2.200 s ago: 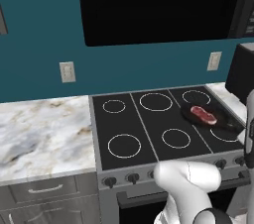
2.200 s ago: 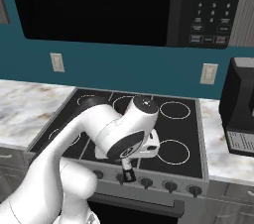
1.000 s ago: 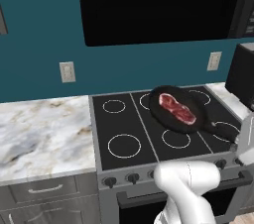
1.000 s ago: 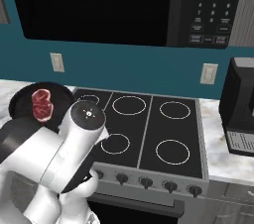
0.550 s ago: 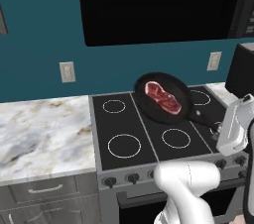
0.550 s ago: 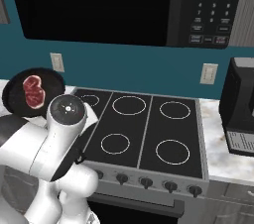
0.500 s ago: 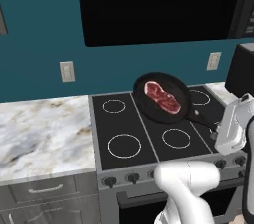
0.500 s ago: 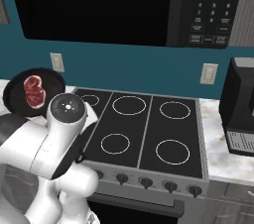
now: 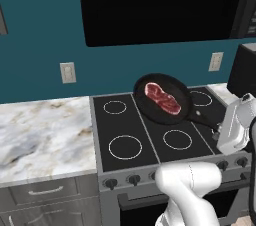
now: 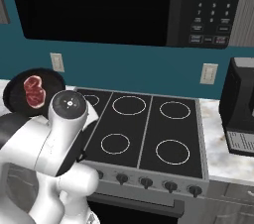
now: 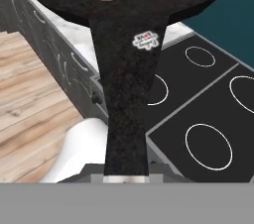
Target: Pick up the pan with the steak in it and place it on the dining table. Then place the steak on the plate.
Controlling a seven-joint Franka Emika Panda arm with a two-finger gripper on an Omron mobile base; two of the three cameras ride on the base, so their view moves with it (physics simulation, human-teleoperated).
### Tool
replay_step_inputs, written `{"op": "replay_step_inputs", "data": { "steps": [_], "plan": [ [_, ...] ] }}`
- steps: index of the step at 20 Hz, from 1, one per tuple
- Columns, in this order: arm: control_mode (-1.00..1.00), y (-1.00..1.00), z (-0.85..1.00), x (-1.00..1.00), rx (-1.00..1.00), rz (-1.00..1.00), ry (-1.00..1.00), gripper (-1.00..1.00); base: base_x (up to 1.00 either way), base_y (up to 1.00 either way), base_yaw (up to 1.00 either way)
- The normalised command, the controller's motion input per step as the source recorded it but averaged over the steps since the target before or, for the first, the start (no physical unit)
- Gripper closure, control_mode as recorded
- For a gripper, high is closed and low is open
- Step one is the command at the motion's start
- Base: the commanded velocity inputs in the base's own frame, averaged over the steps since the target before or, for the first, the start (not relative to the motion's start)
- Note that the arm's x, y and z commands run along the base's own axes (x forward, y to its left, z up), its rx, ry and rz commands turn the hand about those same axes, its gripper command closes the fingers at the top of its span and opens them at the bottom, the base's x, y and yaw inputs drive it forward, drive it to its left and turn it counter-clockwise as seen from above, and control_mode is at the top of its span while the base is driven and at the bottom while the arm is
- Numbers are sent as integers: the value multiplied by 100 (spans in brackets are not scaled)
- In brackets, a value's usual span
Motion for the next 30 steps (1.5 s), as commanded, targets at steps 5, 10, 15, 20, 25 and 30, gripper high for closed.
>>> {"op": "replay_step_inputs", "data": {
  "steps": [5,10,15,20,25,30],
  "plan": [
    [-100,0,0,0,0,0,0,100,0,0,0],
    [100,0,-3,-7,0,0,0,100,-16,0,1],
    [100,0,0,0,0,0,0,100,-100,0,2],
    [100,0,0,0,0,0,0,100,-100,1,5],
    [100,0,0,0,0,0,0,100,-43,5,34],
    [100,0,0,0,0,0,0,100,-6,0,50]
  ]
}}
